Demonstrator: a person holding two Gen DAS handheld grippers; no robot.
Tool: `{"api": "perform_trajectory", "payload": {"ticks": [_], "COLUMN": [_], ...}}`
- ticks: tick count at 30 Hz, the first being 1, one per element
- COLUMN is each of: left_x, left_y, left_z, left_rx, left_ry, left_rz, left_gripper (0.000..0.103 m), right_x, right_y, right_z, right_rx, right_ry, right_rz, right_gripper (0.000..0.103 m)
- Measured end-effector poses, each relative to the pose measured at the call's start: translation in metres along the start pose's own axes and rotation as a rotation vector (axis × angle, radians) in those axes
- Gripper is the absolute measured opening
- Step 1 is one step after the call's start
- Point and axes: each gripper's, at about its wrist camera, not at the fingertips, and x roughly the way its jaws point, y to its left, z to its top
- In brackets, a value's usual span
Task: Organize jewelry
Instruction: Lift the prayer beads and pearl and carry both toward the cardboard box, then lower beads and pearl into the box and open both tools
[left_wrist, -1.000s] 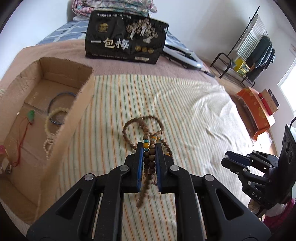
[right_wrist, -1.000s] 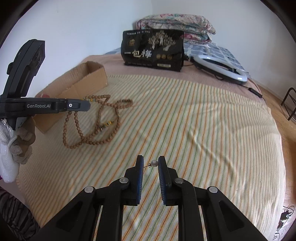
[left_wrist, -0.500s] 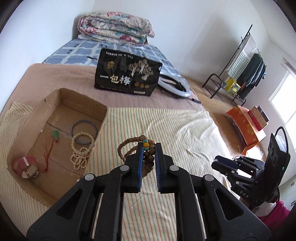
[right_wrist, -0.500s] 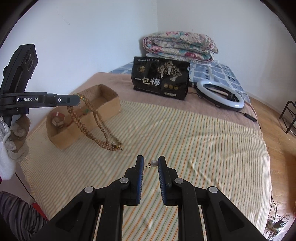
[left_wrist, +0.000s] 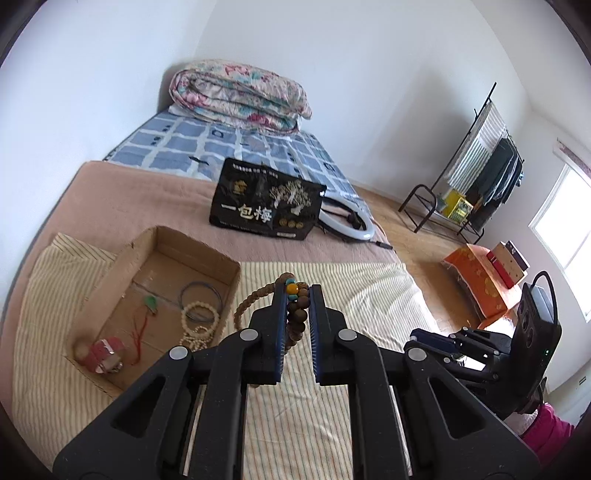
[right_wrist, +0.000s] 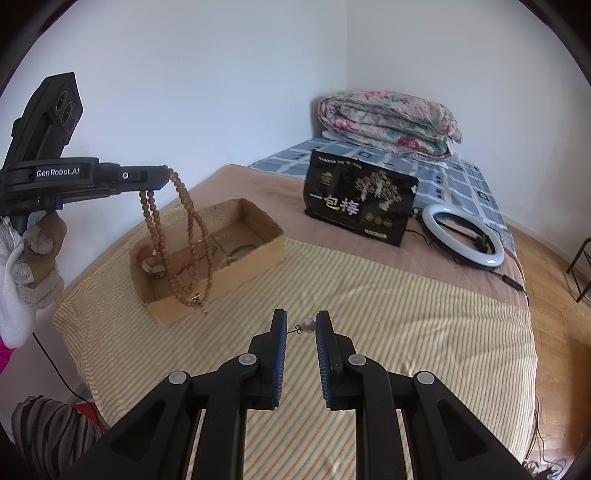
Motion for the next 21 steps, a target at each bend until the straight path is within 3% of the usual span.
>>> {"api": "perform_trajectory", "payload": {"ticks": [8,21], "left_x": [-0.035,-0.046], "left_y": [0.020,0.064], "left_z": [0.019,0.019], "left_rx": [0.012,-0.025], "left_ry": [-0.074,-0.075], "left_rz": [0.044,0.112], "left_gripper": [0.009,0.009], "right_x": [0.006,0.047], "right_y": [0.022,0.051], "right_z": [0.029,0.071], "right_rx": [-0.026,-0.058], "right_ry": [-0.024,-0.018], "right_rz": [0.039,0.113], "right_gripper": [0.014,0.014]}}
